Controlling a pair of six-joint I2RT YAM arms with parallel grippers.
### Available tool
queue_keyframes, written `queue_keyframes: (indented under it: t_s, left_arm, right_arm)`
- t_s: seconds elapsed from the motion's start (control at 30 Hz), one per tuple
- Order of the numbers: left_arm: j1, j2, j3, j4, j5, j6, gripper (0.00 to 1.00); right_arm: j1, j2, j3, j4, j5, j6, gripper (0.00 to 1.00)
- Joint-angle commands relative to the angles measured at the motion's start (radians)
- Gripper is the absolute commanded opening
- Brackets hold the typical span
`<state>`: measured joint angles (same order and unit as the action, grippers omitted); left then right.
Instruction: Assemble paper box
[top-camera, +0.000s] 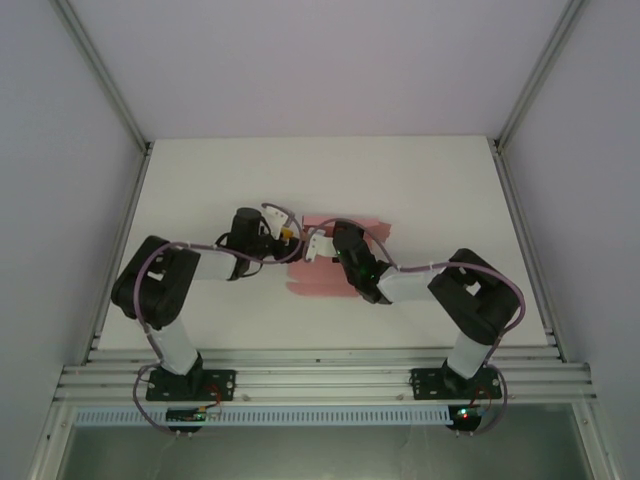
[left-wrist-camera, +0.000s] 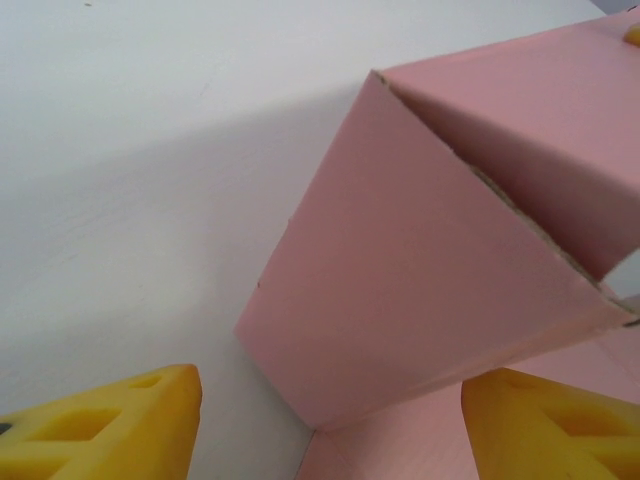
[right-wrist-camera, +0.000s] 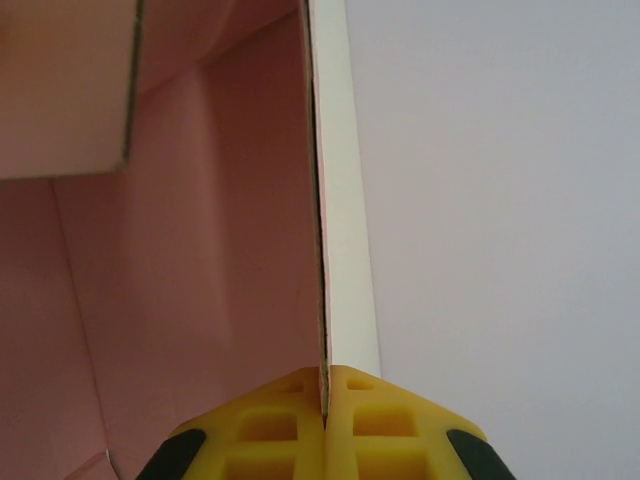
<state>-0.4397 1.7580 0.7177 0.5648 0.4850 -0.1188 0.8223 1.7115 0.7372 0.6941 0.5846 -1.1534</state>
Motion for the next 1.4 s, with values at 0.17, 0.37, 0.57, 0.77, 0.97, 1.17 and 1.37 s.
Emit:
queue_keyframes:
  t_s: [0.17, 0.37, 0.57, 0.77, 0.97, 1.17, 1.37]
  left_arm:
    - [-0.011, 0.053, 0.070, 0.044, 0.105, 0.001, 0.68]
    - [-0.013, 0.088, 0.087, 0.098, 0.023, -0.073, 0.56]
    - [-0.052, 0.092, 0.082, 0.154, -0.084, -0.073, 0.43]
    - [-0.073, 0.089, 0.062, 0.238, -0.107, -0.046, 0.50]
    - [-0.070, 0.087, 0.076, 0.213, 0.008, -0.009, 0.52]
    - [-0.071, 0.092, 0.117, 0.121, 0.070, 0.035, 0.56]
    - [-0.074, 0.118, 0.155, 0.073, -0.048, 0.026, 0.37]
  right_arm:
    - [0.003, 0.023, 0.027, -0.045, -0.020, 0.043, 0.00]
    - [0.012, 0.022, 0.018, -0.062, -0.016, 0.066, 0.00]
    - [0.020, 0.023, 0.018, -0.085, -0.017, 0.110, 0.00]
    - [0.018, 0.008, 0.020, -0.146, -0.053, 0.166, 0.00]
    - [0.008, 0.004, 0.026, -0.160, -0.063, 0.167, 0.00]
    - [0.002, 0.007, 0.034, -0.182, -0.074, 0.172, 0.00]
    - [0.004, 0.003, 0.036, -0.182, -0.065, 0.174, 0.00]
